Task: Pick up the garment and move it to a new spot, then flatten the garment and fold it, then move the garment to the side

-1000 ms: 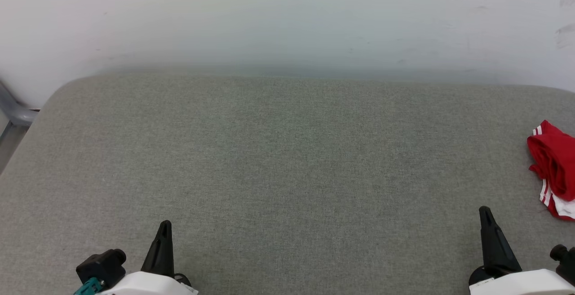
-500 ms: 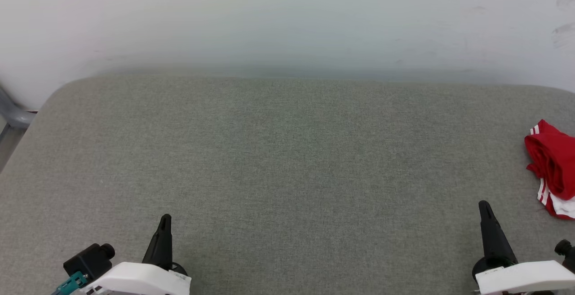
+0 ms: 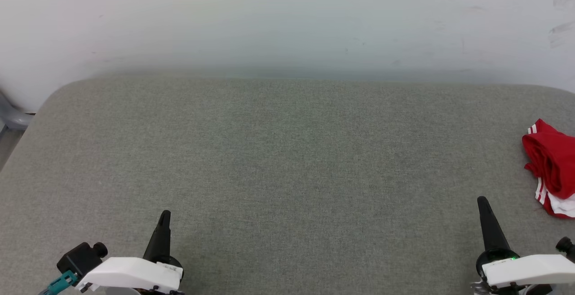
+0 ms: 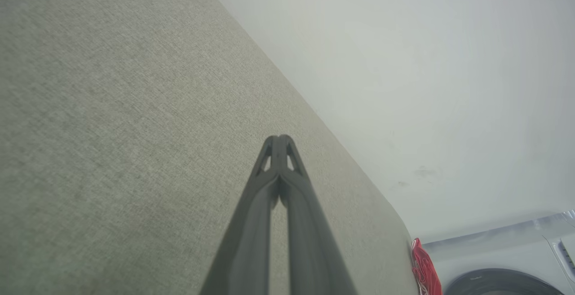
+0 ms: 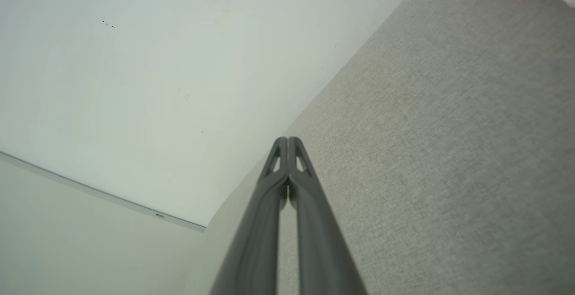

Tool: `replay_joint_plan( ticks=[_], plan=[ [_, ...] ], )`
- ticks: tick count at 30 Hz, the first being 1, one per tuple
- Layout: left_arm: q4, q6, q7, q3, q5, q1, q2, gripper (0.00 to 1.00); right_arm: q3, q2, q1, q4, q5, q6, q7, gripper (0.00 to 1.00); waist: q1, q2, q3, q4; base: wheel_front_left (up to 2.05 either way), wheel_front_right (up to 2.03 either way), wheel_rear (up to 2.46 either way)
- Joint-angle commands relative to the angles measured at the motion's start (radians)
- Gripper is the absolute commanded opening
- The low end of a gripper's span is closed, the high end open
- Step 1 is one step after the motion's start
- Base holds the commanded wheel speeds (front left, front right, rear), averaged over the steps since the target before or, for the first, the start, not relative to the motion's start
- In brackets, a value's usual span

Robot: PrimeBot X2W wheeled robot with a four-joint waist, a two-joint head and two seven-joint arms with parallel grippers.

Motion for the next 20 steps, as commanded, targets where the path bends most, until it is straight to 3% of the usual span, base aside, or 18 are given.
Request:
replay_joint_plan(
  ticks=[1,20],
  plan=[
    [-0.004,-0.007,0.007,0.009,-0.029,-0.027,0.002,0.0,-0.002,-0.009,-0.03,-0.005,0.029,0.0,0.006,0.0,0.0,0.0,0.0,0.0,0.0,0.0,0.0],
    [0.023,-0.042,0.058,0.044,-0.242,-0.06,-0.012,0.0,-0.007,-0.009,-0.064,0.024,0.23,0.0,0.057,0.0,0.0,0.0,-0.003,-0.008,0.0,0.0,0.0]
  ],
)
